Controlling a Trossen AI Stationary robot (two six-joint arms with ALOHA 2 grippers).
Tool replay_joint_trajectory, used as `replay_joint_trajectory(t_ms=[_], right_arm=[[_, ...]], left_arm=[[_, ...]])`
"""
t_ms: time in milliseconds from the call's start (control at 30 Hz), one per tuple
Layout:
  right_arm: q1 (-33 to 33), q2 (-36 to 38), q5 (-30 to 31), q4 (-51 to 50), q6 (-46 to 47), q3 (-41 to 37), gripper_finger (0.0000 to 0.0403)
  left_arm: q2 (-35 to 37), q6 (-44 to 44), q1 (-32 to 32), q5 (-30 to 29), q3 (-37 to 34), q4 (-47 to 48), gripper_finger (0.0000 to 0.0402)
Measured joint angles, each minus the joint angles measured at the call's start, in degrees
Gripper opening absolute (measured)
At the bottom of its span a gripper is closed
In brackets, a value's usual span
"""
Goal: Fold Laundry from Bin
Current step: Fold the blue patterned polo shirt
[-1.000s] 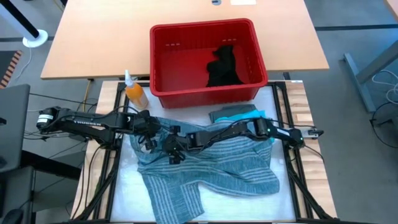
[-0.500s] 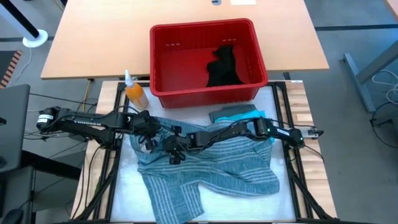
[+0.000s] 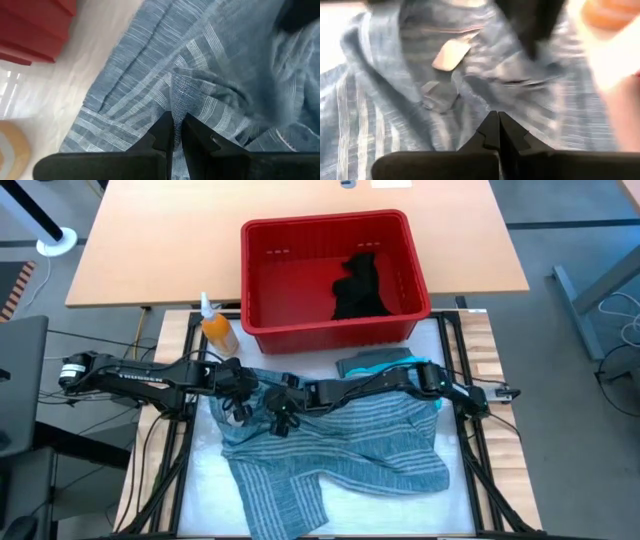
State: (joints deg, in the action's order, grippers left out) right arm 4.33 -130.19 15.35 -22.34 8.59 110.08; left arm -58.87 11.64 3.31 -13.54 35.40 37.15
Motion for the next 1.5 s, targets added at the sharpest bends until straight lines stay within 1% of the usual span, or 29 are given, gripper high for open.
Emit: replay_joint_trajectory(t_ms=[100,167,267,367,467,567,700,767,900,1000,1067,1267,1367,1400,1433,1500], right_arm=[[0.1,2.7,4.3,-4.5,1.8,-1.8,0.0014],[0.1,4.6,5.3,-6.4,5.1,-5.1,0.0014],[-0.1,7.2,5.4,-4.6,11.6,-12.4,0.0014],[-0.2,9.3,5.9,-0.5,19.9,-19.1,0.0014],[-0.1,10.6,6.2,4.0,26.1,-23.0,0.0014],[0.1,10.6,7.3,4.7,29.2,-23.7,0.0014],[-0.3,10.6,8.6,5.2,29.4,-23.7,0.0017],[-0.8,10.6,8.7,4.6,29.4,-23.5,0.0026],[-2.3,10.6,5.6,5.0,29.2,-23.1,0.004],[-2.8,10.7,4.3,4.4,28.1,-23.2,0.0047],[-2.9,11.2,4.3,4.1,26.6,-23.2,0.0054],[-3.9,14.4,4.3,1.2,25.3,-23.1,0.0072],[-4.4,16.6,4.3,-0.8,23.9,-23.1,0.0076],[-4.5,17.6,4.2,-2.3,23.4,-23.1,0.0076],[-4.5,18.3,3.6,-3.3,22.8,-23.2,0.0077],[-4.2,20.4,1.3,-4.6,22.2,-23.1,0.0077]], left_arm=[[0.9,1.2,0.0,-0.7,0.0,-0.2,0.0022],[1.6,1.6,0.0,-0.7,0.0,-0.7,0.0021],[2.1,2.0,0.0,-0.7,0.0,-1.2,0.0013],[1.6,3.2,0.0,-0.7,0.0,-1.5,0.0003],[0.1,3.0,0.0,-0.7,0.0,-3.0,0.0002],[-1.6,1.5,0.0,-1.4,0.0,-5.3,0.0001],[-4.0,2.9,0.0,-6.8,0.0,-6.3,0.0002],[-5.0,3.0,0.0,-8.0,0.0,-6.8,0.0002],[-6.0,2.9,0.0,-6.6,0.0,-6.6,0.0006],[-5.9,2.6,0.0,-5.9,0.7,-5.5,0.0029],[-5.3,2.2,0.0,-6.8,2.3,-4.2,0.0052],[-3.1,-1.5,0.0,-14.4,10.4,3.2,0.0128],[-1.9,-3.0,0.0,-15.2,14.5,7.3,0.0154],[-1.6,-4.0,0.0,-14.4,15.5,8.6,0.016],[-1.3,-4.9,0.0,-12.0,16.6,9.8,0.0165],[0.0,-5.4,0.0,-4.0,18.2,11.2,0.0172]])
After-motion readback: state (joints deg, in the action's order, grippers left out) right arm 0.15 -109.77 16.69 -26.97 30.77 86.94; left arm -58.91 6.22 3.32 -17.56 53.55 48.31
